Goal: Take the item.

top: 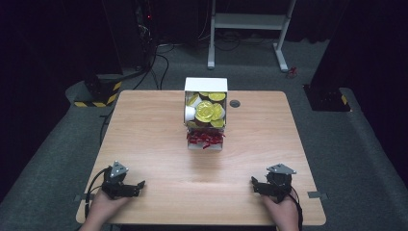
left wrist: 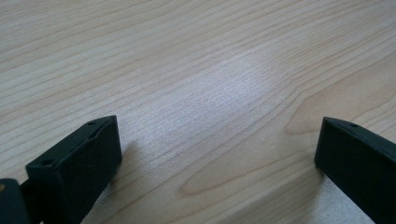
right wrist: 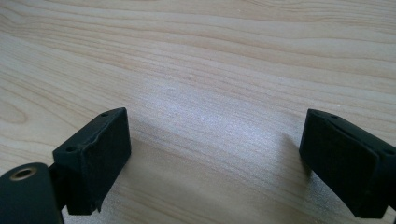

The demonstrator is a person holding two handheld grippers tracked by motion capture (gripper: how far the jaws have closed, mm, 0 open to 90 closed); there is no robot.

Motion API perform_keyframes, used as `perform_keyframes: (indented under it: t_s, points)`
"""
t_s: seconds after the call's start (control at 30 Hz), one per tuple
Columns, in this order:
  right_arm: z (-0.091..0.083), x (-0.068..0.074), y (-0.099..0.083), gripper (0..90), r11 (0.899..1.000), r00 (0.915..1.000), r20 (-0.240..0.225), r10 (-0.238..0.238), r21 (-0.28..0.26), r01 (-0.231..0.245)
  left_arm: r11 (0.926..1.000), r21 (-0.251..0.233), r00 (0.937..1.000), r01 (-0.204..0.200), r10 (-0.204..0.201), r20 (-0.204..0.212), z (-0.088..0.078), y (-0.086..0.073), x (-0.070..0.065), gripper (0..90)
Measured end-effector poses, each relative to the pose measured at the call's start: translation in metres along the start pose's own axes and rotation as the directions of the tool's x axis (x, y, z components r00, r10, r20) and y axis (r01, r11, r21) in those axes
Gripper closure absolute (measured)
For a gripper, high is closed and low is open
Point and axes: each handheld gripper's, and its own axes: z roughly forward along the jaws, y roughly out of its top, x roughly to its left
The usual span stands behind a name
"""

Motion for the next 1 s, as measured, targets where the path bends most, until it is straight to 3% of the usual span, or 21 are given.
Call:
perform_keyframes:
  t_s: [0.57, 0.83, 0.9, 1.0]
  points:
    - [-0.001, 0.000, 0.000, 8.9, 1.000, 1.0000, -0.006, -0.002, 0.002, 0.002, 0.9998, -0.005, 0.9998, 0.019, -0.019, -0.005, 0.000, -0.001, -0.001, 0.8]
    - [-0.001, -0.001, -0.001, 9.0, 1.000, 0.9999, -0.004, -0.014, 0.000, 0.014, 0.9999, 0.007, 1.0000, 0.009, -0.009, -0.001, -0.003, 0.000, 0.002, 2.8]
    - [-0.001, 0.000, -0.001, 8.9, 1.000, 1.0000, -0.006, -0.005, 0.002, 0.005, 0.9994, -0.007, 0.9995, 0.032, -0.032, -0.006, -0.005, 0.000, 0.003, 2.9]
    - [-0.001, 0.000, -0.001, 8.9, 1.000, 0.9998, -0.011, -0.014, 0.003, 0.014, 0.9990, -0.034, 0.9993, 0.029, -0.030, -0.023, -0.013, 0.000, 0.003, 2.9]
